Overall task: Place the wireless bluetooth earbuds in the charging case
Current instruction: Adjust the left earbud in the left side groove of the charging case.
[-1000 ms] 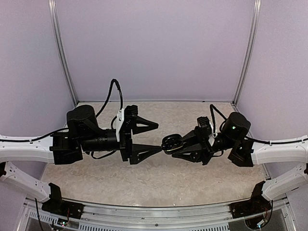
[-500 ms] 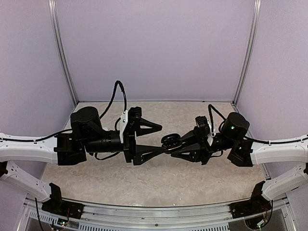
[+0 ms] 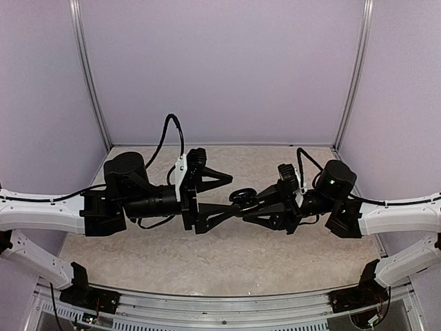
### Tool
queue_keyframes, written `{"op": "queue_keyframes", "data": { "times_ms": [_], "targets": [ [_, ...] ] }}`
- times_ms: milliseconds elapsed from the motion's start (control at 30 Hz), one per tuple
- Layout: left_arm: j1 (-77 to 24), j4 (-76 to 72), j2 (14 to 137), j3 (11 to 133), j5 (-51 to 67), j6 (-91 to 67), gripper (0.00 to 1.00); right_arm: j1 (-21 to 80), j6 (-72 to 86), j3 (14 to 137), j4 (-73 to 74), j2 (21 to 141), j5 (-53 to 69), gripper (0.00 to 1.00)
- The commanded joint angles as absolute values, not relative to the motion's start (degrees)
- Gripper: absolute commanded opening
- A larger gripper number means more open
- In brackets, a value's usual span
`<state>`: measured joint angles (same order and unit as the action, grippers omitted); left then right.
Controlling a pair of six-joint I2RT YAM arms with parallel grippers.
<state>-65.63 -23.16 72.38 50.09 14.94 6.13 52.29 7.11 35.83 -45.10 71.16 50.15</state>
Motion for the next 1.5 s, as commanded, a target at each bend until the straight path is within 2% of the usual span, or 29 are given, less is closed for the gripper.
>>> {"op": "queue_keyframes", "data": {
  "times_ms": [0, 200, 500, 667, 900, 1000, 1233, 1467],
  "targets": [
    [-64.79, -22.94, 73.55, 52.11, 9.1, 3.98, 0.79, 53.15, 6.15, 37.03, -45.77, 70.68, 50.04, 0.0],
    [-64.56, -21.73, 74.0, 52.42, 7.4, 2.56, 0.81, 53.18, 5.71, 36.37, -46.7, 69.71, 46.87, 0.0],
    [-65.18, -24.2, 72.02, 49.18, 10.81, 3.36, 0.99, 53.11, 6.04, 35.51, -47.98, 68.56, 40.54, 0.0],
    [-65.32, -26.78, 69.51, 46.11, 9.76, 3.11, 0.99, 53.0, 5.98, 35.1, -48.34, 68.25, 40.0, 0.0],
    [-65.06, -31.45, 64.67, 42.41, 1.45, -2.46, 0.99, 52.83, 4.94, 34.84, -47.3, 68.03, 39.74, 0.0],
    [-63.26, -26.26, 65.03, 45.34, -3.95, -6.32, 0.99, 52.82, 4.75, 34.53, -46.75, 67.83, 38.95, 0.0],
    [-53.56, -14.47, 69.37, 51.13, -5.66, -12.02, 0.99, 51.94, 6.74, 31.48, -47.21, 65.92, 35.81, 0.0],
    [-43.39, 4.35, 82.61, 63.64, -3.48, -13.27, 0.96, 48.4, 9.54, 29.56, -45.62, 63.77, 34.19, 0.0]
  ]
}}
